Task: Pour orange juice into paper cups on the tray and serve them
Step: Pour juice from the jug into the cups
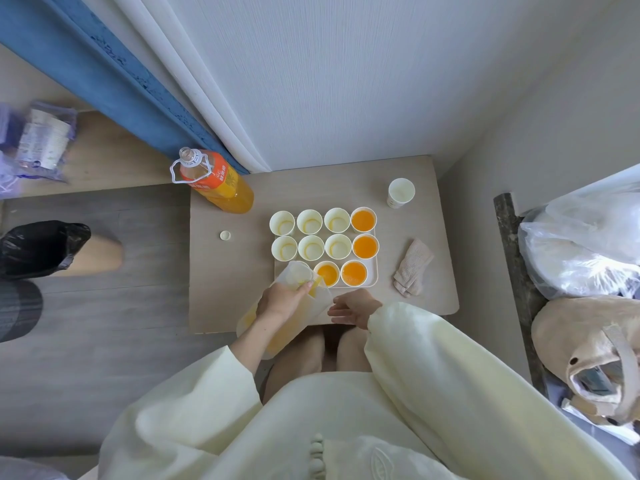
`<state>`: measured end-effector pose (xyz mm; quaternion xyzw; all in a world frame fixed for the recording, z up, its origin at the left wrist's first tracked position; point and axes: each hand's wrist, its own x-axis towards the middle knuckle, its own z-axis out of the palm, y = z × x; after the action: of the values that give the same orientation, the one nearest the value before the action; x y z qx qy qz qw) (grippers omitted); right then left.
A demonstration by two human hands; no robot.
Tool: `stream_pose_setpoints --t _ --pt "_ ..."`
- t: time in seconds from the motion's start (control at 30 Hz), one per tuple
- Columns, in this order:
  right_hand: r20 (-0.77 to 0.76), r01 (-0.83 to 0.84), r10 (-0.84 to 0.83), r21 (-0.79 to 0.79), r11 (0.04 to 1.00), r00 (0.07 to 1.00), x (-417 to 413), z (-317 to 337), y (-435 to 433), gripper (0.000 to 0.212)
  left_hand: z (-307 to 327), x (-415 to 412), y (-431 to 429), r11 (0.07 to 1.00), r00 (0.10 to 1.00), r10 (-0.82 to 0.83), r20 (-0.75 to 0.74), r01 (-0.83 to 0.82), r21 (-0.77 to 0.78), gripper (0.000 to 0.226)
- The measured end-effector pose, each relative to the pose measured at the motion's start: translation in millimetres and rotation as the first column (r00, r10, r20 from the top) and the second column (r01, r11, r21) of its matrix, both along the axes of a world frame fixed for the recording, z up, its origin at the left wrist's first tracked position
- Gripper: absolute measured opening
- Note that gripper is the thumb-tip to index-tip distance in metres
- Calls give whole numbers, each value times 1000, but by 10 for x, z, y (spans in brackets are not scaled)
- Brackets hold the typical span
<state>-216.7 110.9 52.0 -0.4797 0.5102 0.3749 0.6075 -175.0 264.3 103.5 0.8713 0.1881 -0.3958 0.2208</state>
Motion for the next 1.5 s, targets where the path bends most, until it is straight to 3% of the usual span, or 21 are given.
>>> stream_pose_setpoints --t 0.63,0.8,1.2,1.5 --pt "104 21 -27 54 998 994 5 224 -17 10 -11 26 -9 998 997 -54 55 54 18 57" --pt "125 37 -46 70 997 991 -3 276 -37 19 -6 17 -39 998 996 -58 70 56 22 57" --pt "87 28 -34 69 997 996 -8 178 -58 13 -47 -8 -52 998 997 -57 58 55 35 61" --pt "68 7 -11 57 998 998 12 145 -36 25 -61 1 -54 998 997 -48 60 46 29 58"
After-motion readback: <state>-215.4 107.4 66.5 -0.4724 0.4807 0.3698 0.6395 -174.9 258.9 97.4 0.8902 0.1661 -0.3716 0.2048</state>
